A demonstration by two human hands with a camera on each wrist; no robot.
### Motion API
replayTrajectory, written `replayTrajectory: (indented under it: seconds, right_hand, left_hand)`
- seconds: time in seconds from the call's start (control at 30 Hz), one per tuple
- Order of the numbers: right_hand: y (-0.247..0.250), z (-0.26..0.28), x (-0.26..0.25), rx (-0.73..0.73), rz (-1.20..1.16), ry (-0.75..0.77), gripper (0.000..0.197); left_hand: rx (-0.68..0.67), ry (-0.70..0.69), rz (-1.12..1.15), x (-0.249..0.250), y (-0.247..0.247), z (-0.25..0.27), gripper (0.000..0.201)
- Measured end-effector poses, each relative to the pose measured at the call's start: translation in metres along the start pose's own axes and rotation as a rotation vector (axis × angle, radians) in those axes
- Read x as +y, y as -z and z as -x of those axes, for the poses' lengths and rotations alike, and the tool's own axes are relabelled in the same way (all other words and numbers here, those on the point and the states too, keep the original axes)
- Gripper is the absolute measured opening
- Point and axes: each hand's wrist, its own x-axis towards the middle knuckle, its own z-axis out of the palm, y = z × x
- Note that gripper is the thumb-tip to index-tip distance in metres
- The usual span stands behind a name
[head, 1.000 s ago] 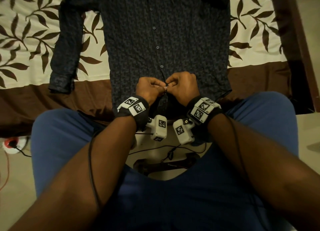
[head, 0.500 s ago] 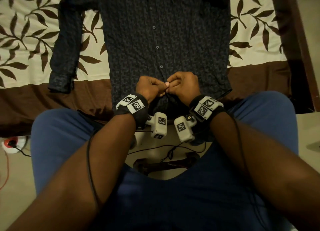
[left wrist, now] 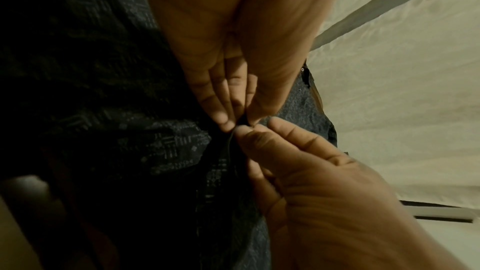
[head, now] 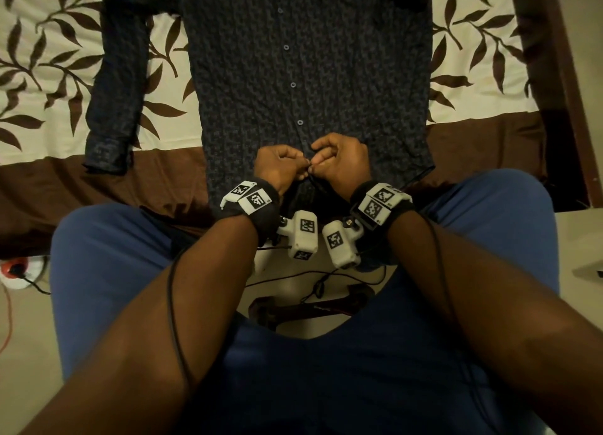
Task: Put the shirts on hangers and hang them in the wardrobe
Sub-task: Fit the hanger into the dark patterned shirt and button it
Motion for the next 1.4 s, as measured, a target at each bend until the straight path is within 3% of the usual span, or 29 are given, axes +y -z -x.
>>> replayTrajectory:
  seconds: [0.27, 0.53, 0.73, 0.83, 0.9, 1.03, 1.07, 1.13, 1.27, 1.33, 1.4]
  right_hand:
    - [0.0, 0.0, 0.005, -0.008, -0.034, 0.004, 0.027]
    - [0.001, 0.002, 0.008, -0.057, -0.125, 0.048, 0.023]
    - [0.007, -0.004, 0.003, -0.174, -0.429, -0.198, 0.018]
    - [0.008, -0.003, -0.001, -0.198, -0.495, -0.311, 0.011]
    - [0.012, -0.003, 0.003, -0.181, -0.307, -0.223, 0.009]
    - [0.017, 0.012, 0.004, -0.294, 0.642, 0.034, 0.045]
    - [0.016, 0.016, 0.002, -0.284, 0.778, 0.073, 0.042]
    - [0.013, 0.019, -0.002, -0.25, 0.831, 0.091, 0.03]
    - [0.026, 0.018, -0.005, -0.26, 0.504, 0.012, 0.013]
    - [0.036, 0.021, -0.006, -0.187, 0.397, -0.013, 0.014]
    - [0.043, 0.024, -0.006, -0.103, 0.32, -0.015, 0.013]
  left_hand:
    - [0.021, -0.061, -0.024, -0.002, 0.002, 0.003, 0.018]
    - [0.037, -0.016, 0.053, -0.002, 0.004, -0.001, 0.026]
    - [-0.085, -0.142, 0.002, -0.005, 0.006, 0.0, 0.033]
    - [-0.074, -0.17, -0.038, -0.008, 0.006, -0.004, 0.032]
    - [-0.033, -0.156, -0.103, -0.01, 0.006, -0.004, 0.027]
    - [-0.015, -0.096, -0.079, -0.012, 0.009, -0.001, 0.025]
    - [-0.053, -0.111, -0.15, -0.013, 0.01, 0.0, 0.026]
    - [-0.166, -0.146, -0.477, -0.013, 0.015, 0.003, 0.029]
    - [-0.255, -0.216, -1.082, -0.011, 0.011, 0.015, 0.049]
    - [-0.236, -0.277, -1.212, -0.012, 0.005, 0.021, 0.052]
    - [-0.215, -0.313, -1.194, -0.01, 0.005, 0.023, 0.031]
